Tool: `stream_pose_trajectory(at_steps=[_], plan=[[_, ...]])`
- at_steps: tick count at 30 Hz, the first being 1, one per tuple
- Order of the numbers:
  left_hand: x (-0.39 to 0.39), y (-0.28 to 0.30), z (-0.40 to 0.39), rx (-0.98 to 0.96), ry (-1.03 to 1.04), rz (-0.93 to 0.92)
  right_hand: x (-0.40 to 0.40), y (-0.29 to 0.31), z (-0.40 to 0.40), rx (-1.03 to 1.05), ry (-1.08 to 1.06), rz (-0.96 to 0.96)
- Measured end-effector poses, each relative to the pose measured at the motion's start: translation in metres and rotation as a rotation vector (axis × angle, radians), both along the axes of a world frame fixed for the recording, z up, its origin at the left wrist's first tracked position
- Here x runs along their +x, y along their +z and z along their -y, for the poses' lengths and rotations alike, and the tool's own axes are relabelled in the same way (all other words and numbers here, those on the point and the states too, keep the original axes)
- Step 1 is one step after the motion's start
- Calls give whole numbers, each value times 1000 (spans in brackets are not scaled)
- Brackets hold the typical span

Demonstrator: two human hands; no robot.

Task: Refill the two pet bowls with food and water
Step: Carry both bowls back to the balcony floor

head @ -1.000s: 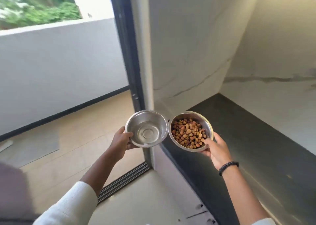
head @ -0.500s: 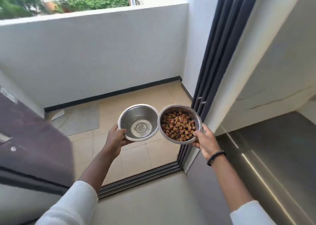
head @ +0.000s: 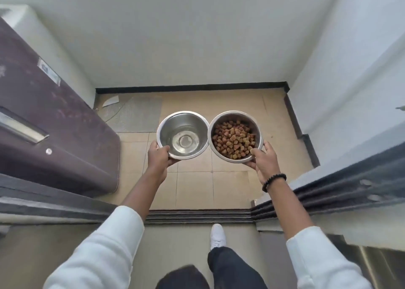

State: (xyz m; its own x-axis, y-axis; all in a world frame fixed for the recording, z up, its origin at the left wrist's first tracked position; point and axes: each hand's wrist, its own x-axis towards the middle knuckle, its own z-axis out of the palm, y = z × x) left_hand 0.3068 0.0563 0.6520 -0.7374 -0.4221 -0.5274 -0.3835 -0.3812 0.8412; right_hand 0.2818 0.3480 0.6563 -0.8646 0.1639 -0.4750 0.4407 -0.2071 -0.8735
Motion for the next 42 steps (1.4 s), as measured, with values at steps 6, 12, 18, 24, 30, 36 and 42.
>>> stream_pose_trajectory(at_steps=[6, 12, 18, 24, 30, 36, 42], plan=[[-61, -58, 17, -11, 132, 54, -90, -62, 30, 11, 49, 52], [-136, -145, 40, -18, 136, 154, -156, -147, 55, 39, 17, 149], [-216, -280, 65, -22, 81, 217, -215, -284, 79, 39, -46, 208], [-277, -434, 81, -30, 57, 262, -267, -458, 97, 7, -107, 252], [-302, -592, 92, -36, 51, 308, -296, -617, 103, -5, -159, 277], [-294, -721, 103, -35, 39, 367, -303, -739, 111, -10, -171, 314], [-283, -786, 104, 7, 67, 376, -295, -802, 124, -18, -182, 328]])
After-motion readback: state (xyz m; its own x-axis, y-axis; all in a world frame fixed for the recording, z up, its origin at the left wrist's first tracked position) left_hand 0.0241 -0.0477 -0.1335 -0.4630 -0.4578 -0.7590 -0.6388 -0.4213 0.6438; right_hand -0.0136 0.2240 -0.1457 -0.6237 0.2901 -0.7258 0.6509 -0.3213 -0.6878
